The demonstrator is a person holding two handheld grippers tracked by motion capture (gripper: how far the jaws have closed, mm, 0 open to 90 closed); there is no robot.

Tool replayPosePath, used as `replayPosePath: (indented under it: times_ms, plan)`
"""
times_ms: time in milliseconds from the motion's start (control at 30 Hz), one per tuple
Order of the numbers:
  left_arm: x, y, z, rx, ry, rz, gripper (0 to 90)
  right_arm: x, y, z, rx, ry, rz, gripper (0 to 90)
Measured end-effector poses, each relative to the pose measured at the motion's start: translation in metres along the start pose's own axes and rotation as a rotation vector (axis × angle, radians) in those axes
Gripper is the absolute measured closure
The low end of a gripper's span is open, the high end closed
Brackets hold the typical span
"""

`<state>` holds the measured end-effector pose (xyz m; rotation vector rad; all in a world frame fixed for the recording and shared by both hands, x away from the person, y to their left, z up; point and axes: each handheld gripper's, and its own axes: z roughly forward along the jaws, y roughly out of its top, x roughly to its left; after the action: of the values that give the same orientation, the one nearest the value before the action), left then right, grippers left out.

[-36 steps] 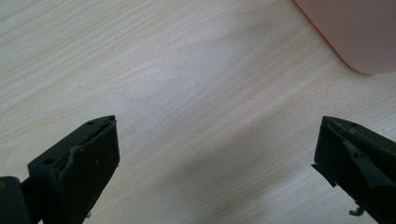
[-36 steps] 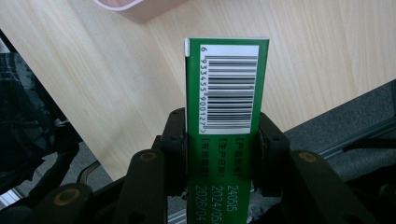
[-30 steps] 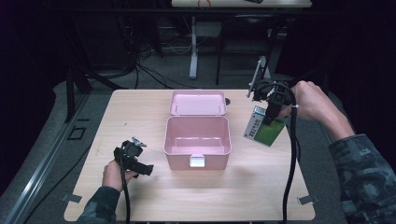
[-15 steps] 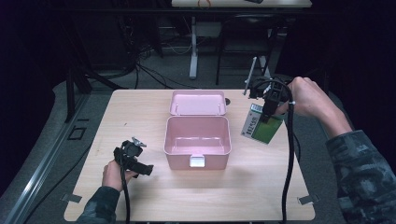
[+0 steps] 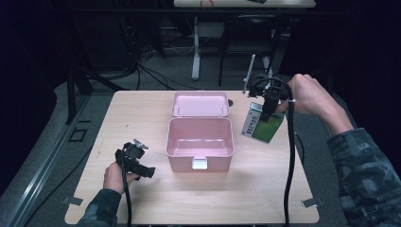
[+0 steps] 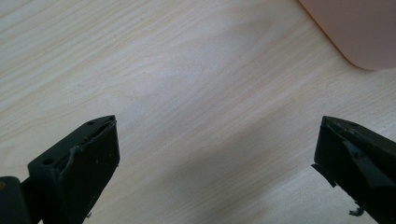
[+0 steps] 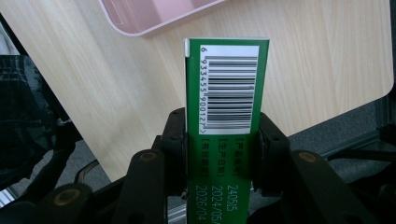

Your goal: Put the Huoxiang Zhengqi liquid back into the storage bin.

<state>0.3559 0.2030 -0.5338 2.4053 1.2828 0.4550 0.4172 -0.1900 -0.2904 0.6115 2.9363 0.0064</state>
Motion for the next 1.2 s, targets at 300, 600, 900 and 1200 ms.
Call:
replayPosePath:
  times_ms: [300,600,900,1200]
  plan:
    - [-0.001,0.0,0.0,0.002,-0.001,0.002,0.3,0.002,0.005,-0.006,-0.002,-0.009,-0.012,62.9]
    - [-0.001,0.0,0.0,-0.001,-0.001,0.002,0.3,0.006,0.015,-0.009,0.001,-0.01,-0.038,62.9]
    - [-0.001,0.001,0.001,0.0,-0.004,0.006,0.2,0.009,0.026,-0.014,-0.002,-0.018,-0.058,62.9]
    - [0.0,0.0,0.0,-0.001,-0.006,0.008,0.2,0.013,0.041,-0.017,0.002,-0.017,-0.087,62.9]
